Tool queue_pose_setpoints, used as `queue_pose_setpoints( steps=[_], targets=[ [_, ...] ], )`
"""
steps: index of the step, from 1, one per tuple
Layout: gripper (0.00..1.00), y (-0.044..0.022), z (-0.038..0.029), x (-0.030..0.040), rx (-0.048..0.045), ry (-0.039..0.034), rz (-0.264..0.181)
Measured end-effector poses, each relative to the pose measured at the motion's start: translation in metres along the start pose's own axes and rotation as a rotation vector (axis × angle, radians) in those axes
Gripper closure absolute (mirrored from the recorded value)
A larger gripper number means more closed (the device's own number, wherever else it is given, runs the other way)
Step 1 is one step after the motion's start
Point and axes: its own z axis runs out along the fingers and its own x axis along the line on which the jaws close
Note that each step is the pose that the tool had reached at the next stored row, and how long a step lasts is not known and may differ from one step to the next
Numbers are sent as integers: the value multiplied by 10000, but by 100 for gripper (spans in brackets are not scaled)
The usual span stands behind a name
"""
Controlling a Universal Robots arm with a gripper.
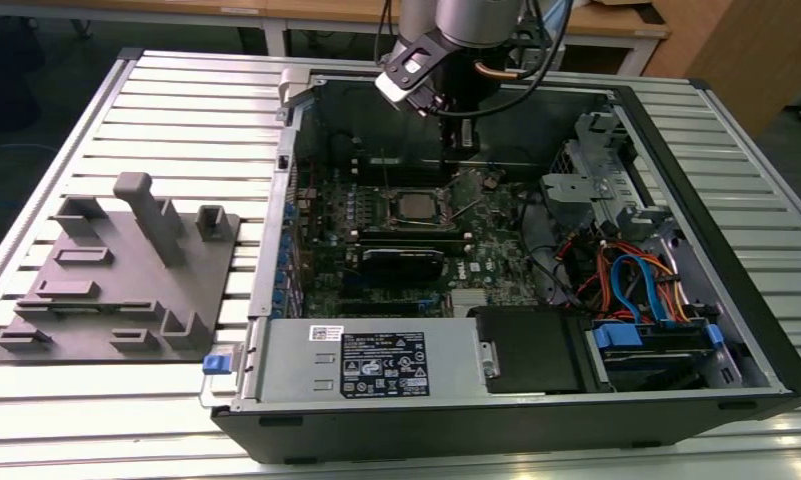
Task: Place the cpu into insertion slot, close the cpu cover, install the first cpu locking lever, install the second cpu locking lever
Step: 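Close the cpu cover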
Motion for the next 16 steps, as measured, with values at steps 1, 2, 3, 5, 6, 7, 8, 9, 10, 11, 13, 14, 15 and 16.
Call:
queue_pose_setpoints(
  steps=[1, 2, 3, 5, 6, 7, 8, 9, 10, 11, 13, 14, 15, 16],
  targets=[
    [90, 2, 0, 0, 0, 0, 1],
    [90, 4, 0, 0, 0, 0, 1],
    [90, 7, 0, 0, 1, 0, 1],
    [90, 7, 0, 0, 0, 0, 1],
    [90, 7, 0, 0, 0, 0, 1],
    [90, 8, 0, 0, 0, 0, 1],
    [90, 9, 0, 0, 0, 0, 0],
    [90, 37, 1, 0, 0, 0, 1],
    [90, 42, 1, 0, 0, 0, 1],
    [90, 43, 1, 0, 0, 0, 0],
    [90, 47, 1, 0, 0, 0, 0],
    [90, 50, 2, 1, 0, 1, 0],
    [90, 53, 2, 0, 0, 0, 1],
    [90, 56, 2, 0, 0, 0, 1]
  ],
)
